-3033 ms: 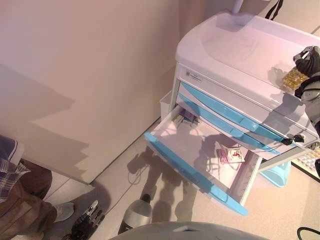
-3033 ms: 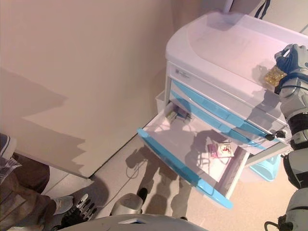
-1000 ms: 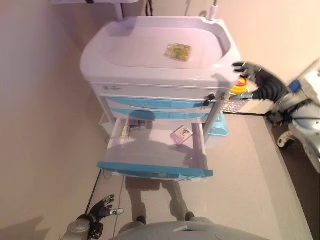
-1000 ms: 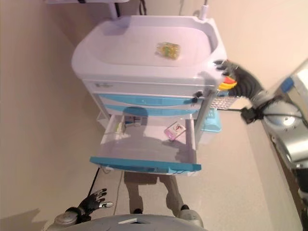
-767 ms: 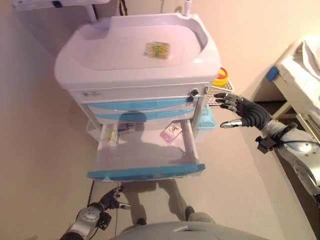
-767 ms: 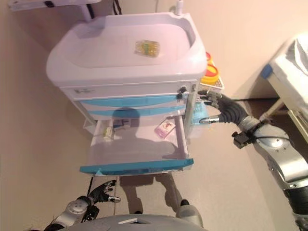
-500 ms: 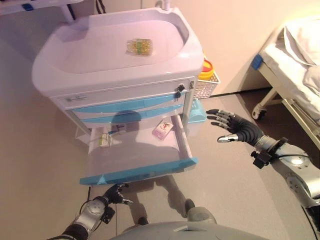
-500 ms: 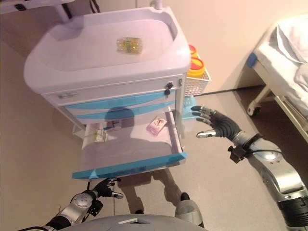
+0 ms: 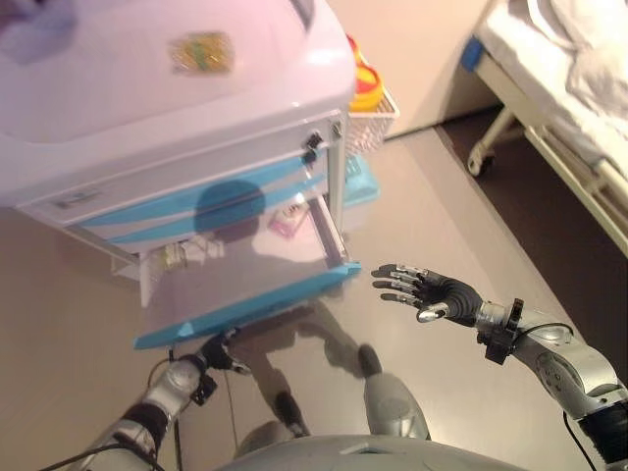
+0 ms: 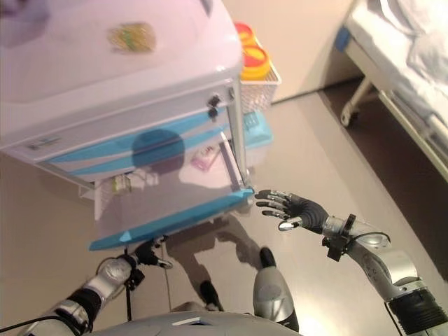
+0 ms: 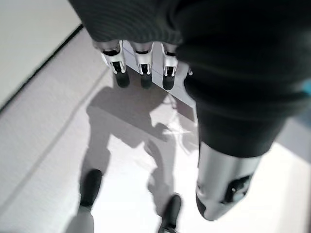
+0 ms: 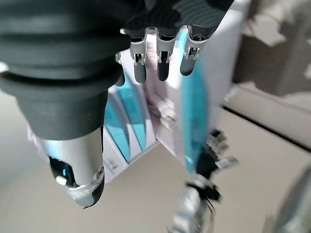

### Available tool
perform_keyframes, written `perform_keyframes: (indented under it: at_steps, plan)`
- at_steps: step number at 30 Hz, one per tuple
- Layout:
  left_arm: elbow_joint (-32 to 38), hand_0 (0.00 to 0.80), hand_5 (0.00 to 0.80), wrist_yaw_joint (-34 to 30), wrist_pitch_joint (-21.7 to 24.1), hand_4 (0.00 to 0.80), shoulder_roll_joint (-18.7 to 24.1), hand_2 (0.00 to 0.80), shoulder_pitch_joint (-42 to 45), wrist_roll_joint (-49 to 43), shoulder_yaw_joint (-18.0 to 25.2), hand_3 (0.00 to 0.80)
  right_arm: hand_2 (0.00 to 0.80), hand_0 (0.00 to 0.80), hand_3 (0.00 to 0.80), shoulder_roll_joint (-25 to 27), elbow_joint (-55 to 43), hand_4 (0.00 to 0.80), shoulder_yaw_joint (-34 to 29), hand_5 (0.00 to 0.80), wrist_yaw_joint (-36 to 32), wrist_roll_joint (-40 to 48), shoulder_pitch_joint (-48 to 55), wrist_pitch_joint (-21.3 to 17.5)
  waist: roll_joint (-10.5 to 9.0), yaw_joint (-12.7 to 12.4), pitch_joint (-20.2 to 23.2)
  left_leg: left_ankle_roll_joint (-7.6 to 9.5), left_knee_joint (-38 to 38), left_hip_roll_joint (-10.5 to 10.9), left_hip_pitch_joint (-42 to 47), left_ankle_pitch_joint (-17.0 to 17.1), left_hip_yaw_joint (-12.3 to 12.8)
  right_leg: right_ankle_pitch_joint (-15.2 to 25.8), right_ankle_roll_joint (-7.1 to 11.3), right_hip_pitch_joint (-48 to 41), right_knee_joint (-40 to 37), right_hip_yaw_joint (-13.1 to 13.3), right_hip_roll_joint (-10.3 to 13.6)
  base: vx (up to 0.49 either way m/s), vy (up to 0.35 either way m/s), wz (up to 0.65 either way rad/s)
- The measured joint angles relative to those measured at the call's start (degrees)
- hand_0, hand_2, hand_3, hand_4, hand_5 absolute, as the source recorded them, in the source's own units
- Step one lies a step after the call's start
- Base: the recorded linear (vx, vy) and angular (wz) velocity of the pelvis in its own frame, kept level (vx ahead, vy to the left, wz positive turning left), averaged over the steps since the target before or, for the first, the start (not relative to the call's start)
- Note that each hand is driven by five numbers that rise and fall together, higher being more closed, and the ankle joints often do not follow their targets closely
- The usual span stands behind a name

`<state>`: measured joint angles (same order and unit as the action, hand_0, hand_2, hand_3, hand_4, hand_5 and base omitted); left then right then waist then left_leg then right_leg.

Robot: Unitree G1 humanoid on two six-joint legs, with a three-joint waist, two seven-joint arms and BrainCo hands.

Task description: Open the drawer and pick up the medicine

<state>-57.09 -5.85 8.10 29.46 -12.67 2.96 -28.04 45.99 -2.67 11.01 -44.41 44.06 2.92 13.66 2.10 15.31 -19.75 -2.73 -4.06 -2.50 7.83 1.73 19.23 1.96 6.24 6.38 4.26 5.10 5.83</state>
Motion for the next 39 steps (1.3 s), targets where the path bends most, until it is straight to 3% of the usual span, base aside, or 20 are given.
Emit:
perform_keyframes:
  at_steps: [5, 10, 15, 21, 27, 39]
  plan:
    - [-0.8, 0.0, 0.0, -0.1, 1.1, 0.0, 3.0, 0.0, -6.9, 4.7, -1.0, 0.0, 0.0, 0.0, 0.0, 0.2, 8.4, 0.0, 3.8, 0.0, -3.9, 1.2, -0.4, -1.2, 0.39, 2.2, -5.6, 0.51, 2.3, 0.6, -3.0, -0.5, 1.3, 0.7, 0.23, 4.0, 2.2, 2.3, 0.4, -0.131, 0.097, -0.22]
    - [-2.9, 0.0, 0.0, -1.4, 1.0, 0.0, 4.7, 0.0, -16.9, 9.4, -1.0, 0.0, 0.0, 0.0, 0.0, -0.4, 15.8, 0.0, 5.9, 0.0, -4.6, 2.4, -1.2, -5.9, 0.26, 3.2, -10.2, 0.49, 5.7, 0.6, -6.9, -1.0, 1.6, 1.3, -0.04, 7.3, 3.8, 3.2, 0.4, -0.11, 0.027, -0.05]
    - [-4.7, 0.0, 0.0, -4.3, 0.0, 0.0, 7.6, 0.0, -24.3, 11.0, -1.2, 0.0, 0.0, 0.0, 0.0, -2.6, 20.3, 0.0, 7.3, 0.0, -4.3, 3.4, -1.3, -11.0, -0.16, 3.8, -11.1, 0.05, 8.9, -0.5, -10.0, -2.1, 0.9, 2.2, -0.75, 8.7, 3.7, 3.3, -0.4, -0.04, 0.001, -0.01]
    - [-7.4, 0.0, 0.0, -5.2, -1.8, 0.0, 11.4, 0.0, -31.4, 12.6, -1.3, 0.0, 0.0, 0.0, 0.0, -4.9, 22.1, 0.0, 9.9, 0.0, -2.5, 4.1, -0.8, -14.4, -0.32, 3.8, -11.2, -0.25, 11.1, -1.4, -14.5, -2.4, 0.5, 3.0, -1.16, 12.0, 3.6, 3.0, -0.7, -0.04, -0.019, 0.02]
    - [-9.4, 0.0, 0.0, -6.6, -3.0, 0.0, 14.3, 0.0, -35.7, 12.8, -1.3, 0.0, 0.0, 0.0, 0.0, -7.2, 22.1, 0.0, 10.2, 0.0, 0.4, 4.2, -0.5, -15.9, -0.41, 3.6, -11.3, -0.37, 11.8, -1.5, -16.3, -2.6, -0.6, 3.3, -1.63, 12.6, 3.0, 1.9, -0.6, -0.013, -0.032, 0.1]
    - [-15.4, 0.0, 0.0, -9.2, -4.0, 0.0, 19.8, 0.0, -35.8, 12.9, -0.3, 0.0, 0.0, 0.0, 0.0, -9.0, 22.2, 0.0, 10.2, 0.0, 4.3, 4.4, -0.2, -17.2, -0.58, 1.1, -11.4, -0.35, 11.8, -1.6, -16.7, -2.6, -1.7, 3.5, -1.85, 12.2, 2.8, 0.5, -0.4, -0.003, -0.031, 0.05]
